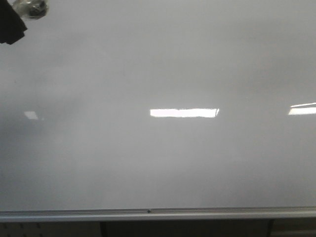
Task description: Write number 2 on whiteboard
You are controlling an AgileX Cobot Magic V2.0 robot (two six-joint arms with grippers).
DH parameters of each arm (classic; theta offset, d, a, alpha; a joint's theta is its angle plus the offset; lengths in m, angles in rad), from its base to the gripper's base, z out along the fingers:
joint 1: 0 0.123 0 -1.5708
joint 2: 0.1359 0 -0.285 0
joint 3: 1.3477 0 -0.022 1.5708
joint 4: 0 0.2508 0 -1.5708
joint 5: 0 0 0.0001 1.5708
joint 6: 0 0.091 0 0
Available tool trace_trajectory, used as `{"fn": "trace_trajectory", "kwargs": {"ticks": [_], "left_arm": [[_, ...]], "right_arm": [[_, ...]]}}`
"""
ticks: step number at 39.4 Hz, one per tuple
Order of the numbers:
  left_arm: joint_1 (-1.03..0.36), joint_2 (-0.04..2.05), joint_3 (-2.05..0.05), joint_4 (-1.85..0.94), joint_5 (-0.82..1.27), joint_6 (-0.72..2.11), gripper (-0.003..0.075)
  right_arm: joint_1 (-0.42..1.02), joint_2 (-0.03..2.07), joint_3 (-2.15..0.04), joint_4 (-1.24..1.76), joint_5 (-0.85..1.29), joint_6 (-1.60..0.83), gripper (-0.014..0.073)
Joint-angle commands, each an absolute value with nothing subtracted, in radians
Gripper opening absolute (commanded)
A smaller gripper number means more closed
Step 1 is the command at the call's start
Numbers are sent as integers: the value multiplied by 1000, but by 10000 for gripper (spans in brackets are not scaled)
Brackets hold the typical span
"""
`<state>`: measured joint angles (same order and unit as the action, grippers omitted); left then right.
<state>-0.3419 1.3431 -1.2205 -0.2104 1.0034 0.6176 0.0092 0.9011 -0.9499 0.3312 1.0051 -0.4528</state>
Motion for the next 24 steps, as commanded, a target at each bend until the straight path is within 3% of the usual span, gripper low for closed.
{"fn": "trace_trajectory", "kwargs": {"ticks": [1,14,24], "left_arm": [[-426,1309,-1283,-284,1054,688,63],[-684,1309,-1298,-315,1089,758,63],[-741,1309,-1298,-318,1089,758,63]], "right_arm": [[35,935,-1041,469,1038,-619,580],[344,1063,-1196,541,1113,-882,580],[525,1174,-1304,541,1105,-918,580]]}}
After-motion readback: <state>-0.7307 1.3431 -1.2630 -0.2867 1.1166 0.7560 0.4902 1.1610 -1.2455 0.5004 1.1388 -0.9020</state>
